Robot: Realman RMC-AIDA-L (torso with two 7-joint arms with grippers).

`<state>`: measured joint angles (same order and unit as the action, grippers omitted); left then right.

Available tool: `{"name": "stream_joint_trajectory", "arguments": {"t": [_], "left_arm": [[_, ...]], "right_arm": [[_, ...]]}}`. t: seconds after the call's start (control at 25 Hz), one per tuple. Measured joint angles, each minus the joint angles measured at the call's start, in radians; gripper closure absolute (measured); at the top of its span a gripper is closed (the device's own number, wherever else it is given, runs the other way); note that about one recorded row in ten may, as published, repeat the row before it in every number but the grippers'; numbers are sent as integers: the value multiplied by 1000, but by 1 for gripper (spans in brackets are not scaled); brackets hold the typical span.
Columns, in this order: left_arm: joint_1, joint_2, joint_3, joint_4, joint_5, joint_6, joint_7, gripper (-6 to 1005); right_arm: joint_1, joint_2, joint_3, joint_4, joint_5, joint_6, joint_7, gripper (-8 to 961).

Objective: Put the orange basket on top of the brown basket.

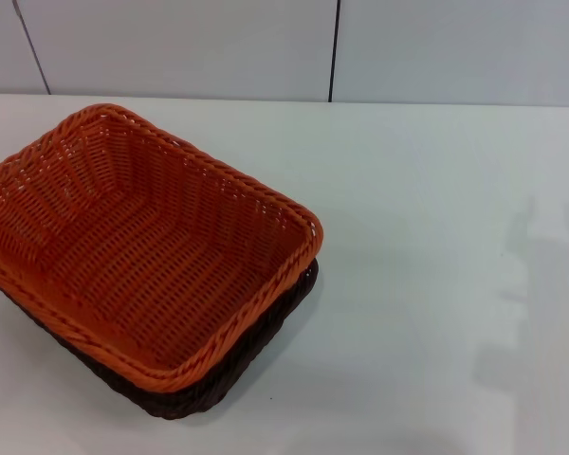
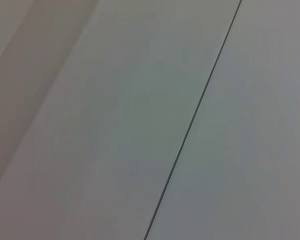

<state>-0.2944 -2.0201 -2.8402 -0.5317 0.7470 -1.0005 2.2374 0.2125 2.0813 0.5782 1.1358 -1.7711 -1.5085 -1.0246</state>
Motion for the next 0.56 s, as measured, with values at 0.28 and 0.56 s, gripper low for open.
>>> {"name": "stream_joint_trajectory", "arguments": {"t": [0.28, 0.56], "left_arm": [[5, -4, 6, 1, 0, 2, -1, 397], [5, -6, 5, 1, 0, 5, -2, 397]], "right_arm": [[0, 0, -58, -220, -76, -112, 358, 530], [-13, -12, -70, -261, -92, -72, 486, 530]]}}
